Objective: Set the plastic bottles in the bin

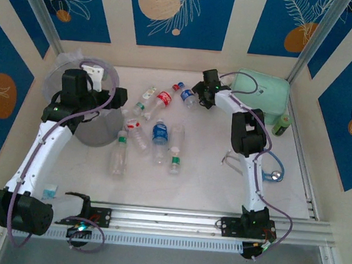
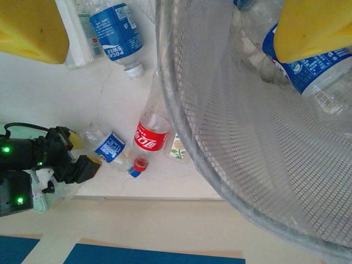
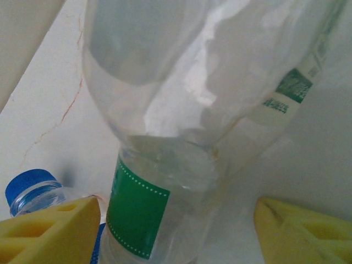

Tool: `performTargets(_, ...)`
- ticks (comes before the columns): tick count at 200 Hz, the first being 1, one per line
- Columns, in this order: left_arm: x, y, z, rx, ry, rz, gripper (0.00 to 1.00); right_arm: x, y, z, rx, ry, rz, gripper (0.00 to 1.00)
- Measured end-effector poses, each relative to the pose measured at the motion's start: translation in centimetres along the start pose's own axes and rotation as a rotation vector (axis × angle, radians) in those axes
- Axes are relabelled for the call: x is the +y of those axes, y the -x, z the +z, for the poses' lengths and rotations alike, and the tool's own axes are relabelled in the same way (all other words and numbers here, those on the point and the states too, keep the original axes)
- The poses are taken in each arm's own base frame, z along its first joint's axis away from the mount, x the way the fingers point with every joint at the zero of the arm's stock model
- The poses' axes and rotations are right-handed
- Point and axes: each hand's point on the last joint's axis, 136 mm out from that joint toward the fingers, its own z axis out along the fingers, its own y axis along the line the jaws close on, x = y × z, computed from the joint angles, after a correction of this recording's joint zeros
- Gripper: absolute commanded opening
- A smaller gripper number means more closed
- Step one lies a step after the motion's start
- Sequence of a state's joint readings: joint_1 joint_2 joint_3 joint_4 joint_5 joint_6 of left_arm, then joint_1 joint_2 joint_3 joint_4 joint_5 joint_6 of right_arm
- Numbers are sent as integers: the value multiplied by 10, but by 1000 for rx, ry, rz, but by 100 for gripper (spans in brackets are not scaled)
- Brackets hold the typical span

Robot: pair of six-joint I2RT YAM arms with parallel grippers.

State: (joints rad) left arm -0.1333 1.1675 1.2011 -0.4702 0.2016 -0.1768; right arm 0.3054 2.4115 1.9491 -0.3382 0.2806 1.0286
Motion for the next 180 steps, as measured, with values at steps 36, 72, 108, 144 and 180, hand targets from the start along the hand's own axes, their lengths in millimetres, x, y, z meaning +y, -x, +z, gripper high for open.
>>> performTargets(36,1,-1,0,-1,4,0,95,-3,3,0,7,0,5,45)
performTargets(72,2,-1,1,-2,10,3,95,-3,4,0,10,3,-4,34)
performTargets(108,3,-3,1,3,10,1,95,-4,5,-4,11,2,-41,20)
performTargets(144,1,0,-6,-16,1,2,95,-1,3,-57,-7,37,-112,9)
performTargets(180,-6,9,-23,-64,-14,-2,97,20,2,-143,-81,174,-266,0)
